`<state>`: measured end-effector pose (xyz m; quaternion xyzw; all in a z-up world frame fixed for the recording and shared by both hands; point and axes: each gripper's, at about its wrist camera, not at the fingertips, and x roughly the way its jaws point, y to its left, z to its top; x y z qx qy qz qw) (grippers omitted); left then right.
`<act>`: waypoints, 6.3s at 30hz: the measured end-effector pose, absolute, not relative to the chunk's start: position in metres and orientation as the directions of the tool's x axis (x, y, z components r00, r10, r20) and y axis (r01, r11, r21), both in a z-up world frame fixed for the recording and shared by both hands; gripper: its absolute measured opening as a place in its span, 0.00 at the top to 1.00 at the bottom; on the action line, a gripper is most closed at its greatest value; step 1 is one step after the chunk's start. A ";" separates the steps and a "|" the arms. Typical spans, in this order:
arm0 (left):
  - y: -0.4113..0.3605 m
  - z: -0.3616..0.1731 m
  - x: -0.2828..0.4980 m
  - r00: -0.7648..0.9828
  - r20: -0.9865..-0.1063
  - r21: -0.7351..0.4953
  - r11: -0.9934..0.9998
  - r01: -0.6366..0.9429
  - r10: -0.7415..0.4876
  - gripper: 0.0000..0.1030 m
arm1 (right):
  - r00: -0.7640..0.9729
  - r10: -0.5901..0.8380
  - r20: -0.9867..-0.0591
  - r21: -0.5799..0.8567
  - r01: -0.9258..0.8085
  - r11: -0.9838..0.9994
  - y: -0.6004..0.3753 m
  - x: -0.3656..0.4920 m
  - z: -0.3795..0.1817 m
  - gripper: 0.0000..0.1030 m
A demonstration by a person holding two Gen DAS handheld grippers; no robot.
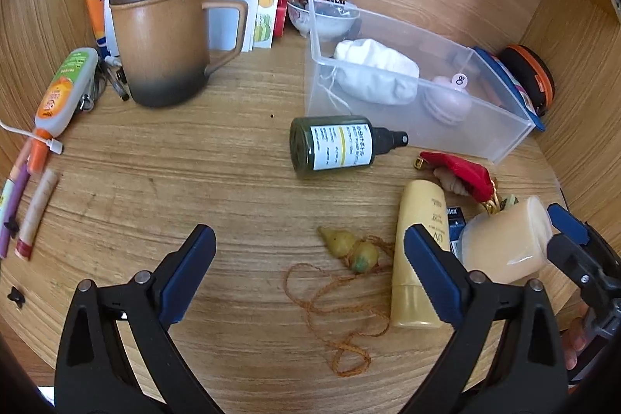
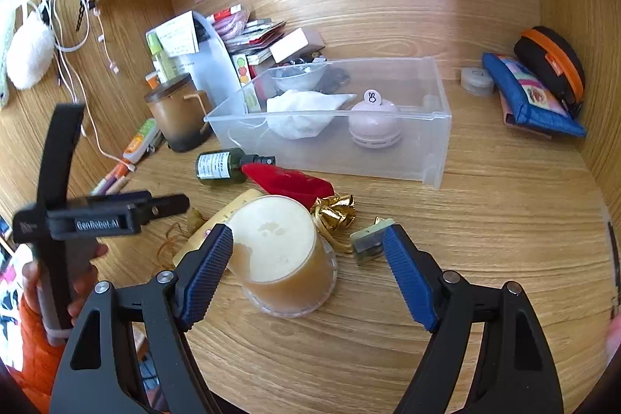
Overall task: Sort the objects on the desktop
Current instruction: 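Withdraw both tools from the box toward the remaining desk items, then grasp the cream jar with the right tool while the left tool grasps the green bottle, then lift and carry the cream jar and green bottle toward the clear box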
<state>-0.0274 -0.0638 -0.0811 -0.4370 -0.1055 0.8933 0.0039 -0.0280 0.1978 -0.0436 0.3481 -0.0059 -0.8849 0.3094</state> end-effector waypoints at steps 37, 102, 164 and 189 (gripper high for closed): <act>-0.060 -0.095 -0.108 -0.574 -0.809 -0.213 -0.973 0.088 0.126 0.13 | -0.569 -0.562 -0.600 0.251 0.533 -0.808 0.206 -0.040 -0.030 0.48; -0.042 0.000 -0.022 -0.797 -0.604 -0.063 -0.998 0.022 0.021 0.38 | -0.642 -0.495 -0.586 0.117 0.537 -0.835 0.206 -0.057 0.005 0.52; -0.138 -0.077 -0.106 -0.618 -0.785 -0.090 -0.981 0.170 -0.036 0.59 | -0.593 -0.526 -0.609 0.191 0.534 -0.823 0.193 -0.076 -0.023 0.47; -0.073 -0.009 -0.021 -0.770 -0.635 -0.103 -0.995 0.008 0.060 0.60 | -0.589 -0.553 -0.590 0.174 0.576 -0.799 0.178 -0.063 -0.010 0.48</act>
